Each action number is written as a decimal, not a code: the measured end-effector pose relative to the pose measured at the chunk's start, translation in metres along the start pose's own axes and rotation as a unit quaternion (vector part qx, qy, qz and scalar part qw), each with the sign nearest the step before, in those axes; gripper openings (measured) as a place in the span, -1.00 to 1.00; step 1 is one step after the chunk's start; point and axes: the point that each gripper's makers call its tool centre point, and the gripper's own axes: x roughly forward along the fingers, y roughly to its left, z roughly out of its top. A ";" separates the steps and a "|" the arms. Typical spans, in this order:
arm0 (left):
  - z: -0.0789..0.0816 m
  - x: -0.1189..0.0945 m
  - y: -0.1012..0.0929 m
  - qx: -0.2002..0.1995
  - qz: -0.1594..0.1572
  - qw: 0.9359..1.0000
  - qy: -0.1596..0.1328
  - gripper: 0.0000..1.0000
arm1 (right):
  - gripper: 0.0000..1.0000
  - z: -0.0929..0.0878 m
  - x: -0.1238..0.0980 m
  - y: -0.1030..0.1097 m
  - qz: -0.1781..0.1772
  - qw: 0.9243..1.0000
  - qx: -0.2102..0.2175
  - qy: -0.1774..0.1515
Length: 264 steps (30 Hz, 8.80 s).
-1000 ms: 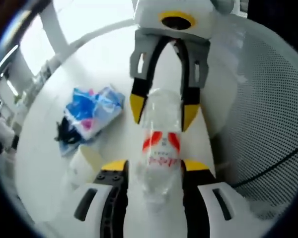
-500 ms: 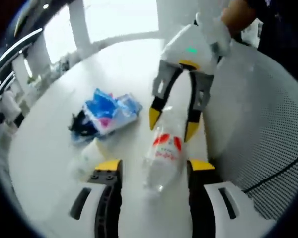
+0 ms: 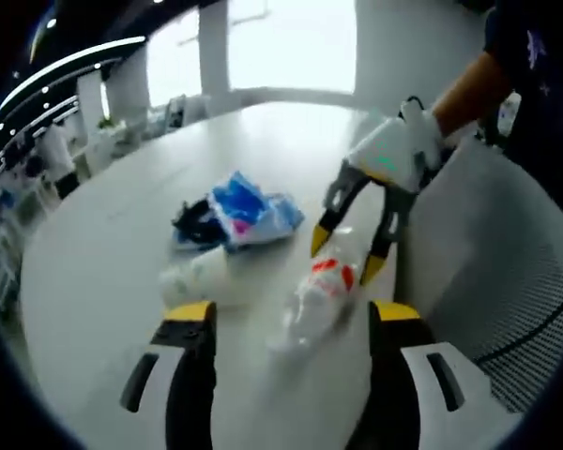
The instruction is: Arrange the tabletop items into an orderly group along one side of the table until the central work area is clear of visible clutter.
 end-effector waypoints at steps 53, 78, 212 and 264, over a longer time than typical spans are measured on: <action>-0.012 -0.017 0.000 -0.134 0.055 0.989 -0.036 0.99 | -0.34 0.048 0.024 -0.011 0.007 0.996 0.084 -0.040; -0.022 -0.006 0.013 -0.236 0.077 0.968 -0.030 0.64 | -0.32 0.073 -0.006 -0.026 -0.032 0.986 0.121 -0.106; 0.016 0.030 0.001 0.140 -0.051 0.985 0.083 -0.19 | 1.00 0.010 -0.156 -0.039 -0.254 0.894 0.310 -0.199; 0.011 0.041 -0.005 0.045 -0.058 0.997 0.039 -0.12 | 0.83 -0.024 -0.160 -0.033 -0.278 0.868 0.362 -0.193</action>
